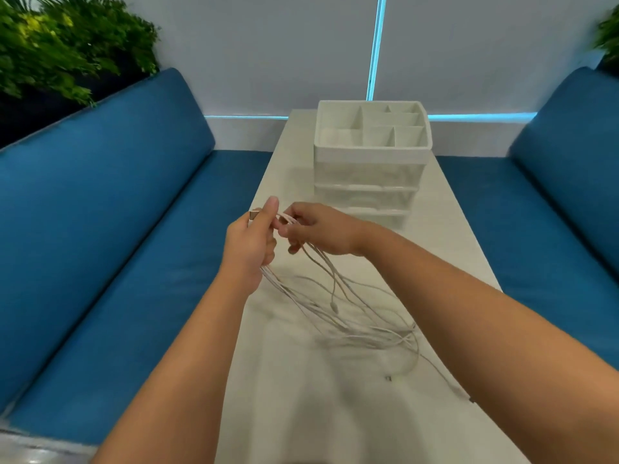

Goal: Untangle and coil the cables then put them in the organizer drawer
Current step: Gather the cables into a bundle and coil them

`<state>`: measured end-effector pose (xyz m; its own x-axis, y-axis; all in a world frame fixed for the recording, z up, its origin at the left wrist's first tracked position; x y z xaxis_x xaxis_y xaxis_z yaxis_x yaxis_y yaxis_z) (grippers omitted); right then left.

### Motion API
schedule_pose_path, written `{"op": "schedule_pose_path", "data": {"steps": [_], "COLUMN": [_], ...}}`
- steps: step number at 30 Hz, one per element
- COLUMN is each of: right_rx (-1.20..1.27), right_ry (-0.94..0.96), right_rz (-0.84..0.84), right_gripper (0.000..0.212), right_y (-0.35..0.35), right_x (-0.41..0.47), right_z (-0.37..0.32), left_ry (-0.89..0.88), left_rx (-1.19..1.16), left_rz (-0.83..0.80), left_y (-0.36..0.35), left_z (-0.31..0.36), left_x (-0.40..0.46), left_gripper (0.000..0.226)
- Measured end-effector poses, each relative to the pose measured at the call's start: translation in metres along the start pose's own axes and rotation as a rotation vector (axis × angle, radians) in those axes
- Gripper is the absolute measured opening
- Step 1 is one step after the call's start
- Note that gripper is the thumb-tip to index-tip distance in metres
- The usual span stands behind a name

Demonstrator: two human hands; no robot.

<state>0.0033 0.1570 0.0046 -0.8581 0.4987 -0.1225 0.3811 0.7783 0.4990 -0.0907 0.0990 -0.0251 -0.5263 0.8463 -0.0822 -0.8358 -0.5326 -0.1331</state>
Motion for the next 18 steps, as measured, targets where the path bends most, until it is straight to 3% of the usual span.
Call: {"op": "schedule_pose_path", "data": {"steps": [2,5,10,14,18], "right_rx": [0.129,0.113,-0.025,0.109,0.017], "right_ry": [-0.003,-0.076,-0.084,-0.117,-0.118], "right_rz": [0.031,0.004,0.082,0.037,0.098], "right_gripper": [0.022,0.036,0.046,0.043,0.046], "right_y": [-0.006,-0.013,-0.005,-0.005,0.0], "right_x": [0.0,-0.013,-0.027,-0.035,-0.041], "right_z": [0.018,0.056,0.08,0.097,0.111], "left_ry": [-0.004,-0.003,0.032,0.059,0.043], "left_rx": [-0.01,-0.057,-0.016,-0.09,-0.064], "left_rz": [0.059,0.155,0.196,0.23,0.22], "left_y": [0.011,0.037,0.032,0.037,0.035], "left_z": [0.002,0.004,-0.019,-0.022,-0.025], "left_x": [0.002,0.009,0.007,0.011,0.01], "left_gripper": [0.041,0.042,0.044,0.043,0.043]}}
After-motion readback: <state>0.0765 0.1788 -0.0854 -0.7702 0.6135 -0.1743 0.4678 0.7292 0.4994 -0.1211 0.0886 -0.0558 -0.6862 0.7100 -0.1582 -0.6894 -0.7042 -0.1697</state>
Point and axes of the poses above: each hand's wrist, its own x-axis towards the middle knuckle, its own y-axis out of the back of the hand, z = x × y, the point moved 9 cm from there along x, towards the middle knuckle, and after that the axes turned 2 degrees about -z, right-handed, at the moved point
